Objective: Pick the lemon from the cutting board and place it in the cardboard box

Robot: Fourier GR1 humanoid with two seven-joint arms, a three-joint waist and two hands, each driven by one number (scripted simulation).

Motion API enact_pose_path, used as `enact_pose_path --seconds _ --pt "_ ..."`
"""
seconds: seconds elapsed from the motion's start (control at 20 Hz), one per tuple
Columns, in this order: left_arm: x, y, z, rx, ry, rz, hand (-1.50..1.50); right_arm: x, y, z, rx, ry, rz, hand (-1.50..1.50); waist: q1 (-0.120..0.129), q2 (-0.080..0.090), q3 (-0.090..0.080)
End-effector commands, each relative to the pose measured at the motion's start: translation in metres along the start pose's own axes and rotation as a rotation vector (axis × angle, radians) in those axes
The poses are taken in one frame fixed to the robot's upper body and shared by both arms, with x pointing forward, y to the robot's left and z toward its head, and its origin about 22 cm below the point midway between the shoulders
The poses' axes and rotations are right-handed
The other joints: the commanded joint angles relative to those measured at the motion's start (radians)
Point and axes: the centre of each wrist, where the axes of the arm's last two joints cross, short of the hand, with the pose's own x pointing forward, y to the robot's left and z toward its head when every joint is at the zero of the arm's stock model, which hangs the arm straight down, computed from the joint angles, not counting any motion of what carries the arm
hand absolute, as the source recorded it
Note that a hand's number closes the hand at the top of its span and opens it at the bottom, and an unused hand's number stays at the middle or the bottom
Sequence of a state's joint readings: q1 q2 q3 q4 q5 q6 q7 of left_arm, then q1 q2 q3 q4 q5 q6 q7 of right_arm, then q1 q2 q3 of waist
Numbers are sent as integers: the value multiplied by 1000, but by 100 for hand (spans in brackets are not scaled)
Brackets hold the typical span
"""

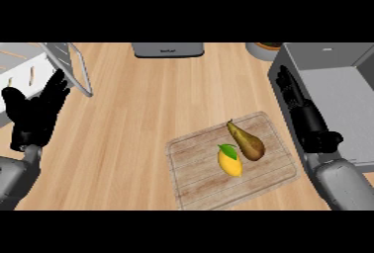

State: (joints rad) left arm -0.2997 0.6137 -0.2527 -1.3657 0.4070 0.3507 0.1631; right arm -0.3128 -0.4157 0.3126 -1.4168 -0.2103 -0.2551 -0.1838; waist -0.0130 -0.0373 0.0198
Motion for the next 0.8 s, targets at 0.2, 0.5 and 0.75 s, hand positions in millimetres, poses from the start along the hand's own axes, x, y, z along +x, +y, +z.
enact_pose_path --seconds 0.2,0.5,0.75 --pt "5 -27 24 -2 -129 193 0 -10 -107 4 -175 36 -209 150 21 35 -19" --pt "-2 -46 31 -61 -104 270 0 -82 -94 51 -145 111 162 -150 34 44 -18" --pt "-11 -39 38 -72 -98 269 0 -45 -119 24 66 -23 234 -150 24 40 -19"
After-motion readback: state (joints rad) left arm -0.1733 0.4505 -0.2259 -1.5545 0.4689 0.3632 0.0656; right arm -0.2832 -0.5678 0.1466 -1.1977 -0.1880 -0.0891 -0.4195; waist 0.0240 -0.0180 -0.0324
